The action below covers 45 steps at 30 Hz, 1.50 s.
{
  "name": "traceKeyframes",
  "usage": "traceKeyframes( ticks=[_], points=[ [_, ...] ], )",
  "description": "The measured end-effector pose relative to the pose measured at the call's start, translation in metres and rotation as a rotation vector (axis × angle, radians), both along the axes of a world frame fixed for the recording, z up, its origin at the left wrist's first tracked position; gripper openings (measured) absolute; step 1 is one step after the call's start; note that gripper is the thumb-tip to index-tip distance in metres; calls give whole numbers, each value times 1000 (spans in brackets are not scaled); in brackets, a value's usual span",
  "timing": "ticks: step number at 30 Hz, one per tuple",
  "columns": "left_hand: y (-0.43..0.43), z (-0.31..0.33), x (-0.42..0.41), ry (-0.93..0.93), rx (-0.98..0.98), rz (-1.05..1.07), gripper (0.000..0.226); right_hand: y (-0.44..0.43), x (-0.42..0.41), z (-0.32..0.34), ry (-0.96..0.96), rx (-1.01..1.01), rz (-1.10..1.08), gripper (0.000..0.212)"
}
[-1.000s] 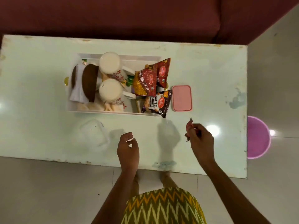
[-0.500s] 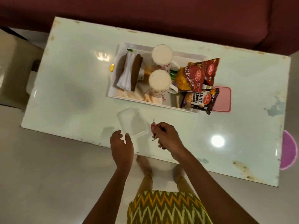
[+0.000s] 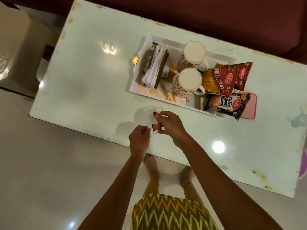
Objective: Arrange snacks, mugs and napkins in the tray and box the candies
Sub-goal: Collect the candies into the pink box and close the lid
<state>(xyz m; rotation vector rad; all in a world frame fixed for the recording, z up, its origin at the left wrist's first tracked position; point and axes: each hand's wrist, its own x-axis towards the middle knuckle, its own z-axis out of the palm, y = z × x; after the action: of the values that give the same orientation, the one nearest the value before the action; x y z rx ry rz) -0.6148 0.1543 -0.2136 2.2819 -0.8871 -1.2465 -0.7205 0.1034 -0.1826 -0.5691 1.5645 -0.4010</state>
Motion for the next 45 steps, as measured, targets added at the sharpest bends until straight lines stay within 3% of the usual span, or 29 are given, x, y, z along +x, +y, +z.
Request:
traceKeyframes(
  ticks=[3,8,17,22,24,28,33,35,40,45],
  points=[
    [0,1,0,7,-2,13,21,4,4,-1,45,-64,-51,20],
    [-1,3,0,37,0,5,24,14,1,-2,99,-133,-159,14],
    [-3,17,-14,-14,2,-130,20,42,-57,9,97,-217,-393,16],
    [7,21,-40,-16,0,-231,20,60,-126,5,260,-249,-471,14],
    [11,24,-55,-26,-2,-264,21,65,-160,-3,408,-255,-531,16],
    [16,23,-84,-45,-6,-328,21,59,-225,-20,707,-322,-393,39],
    [21,21,-122,-78,-5,-342,19,31,-275,-42,893,-386,314,62],
    [22,20,-135,-80,-13,-321,21,14,-280,-50,917,-404,434,63],
    [25,14,-162,-99,-40,-350,22,-29,-278,-63,922,-244,79,64],
    [21,12,-177,-104,-51,-324,21,-35,-277,-69,944,-192,1,72]
  ],
)
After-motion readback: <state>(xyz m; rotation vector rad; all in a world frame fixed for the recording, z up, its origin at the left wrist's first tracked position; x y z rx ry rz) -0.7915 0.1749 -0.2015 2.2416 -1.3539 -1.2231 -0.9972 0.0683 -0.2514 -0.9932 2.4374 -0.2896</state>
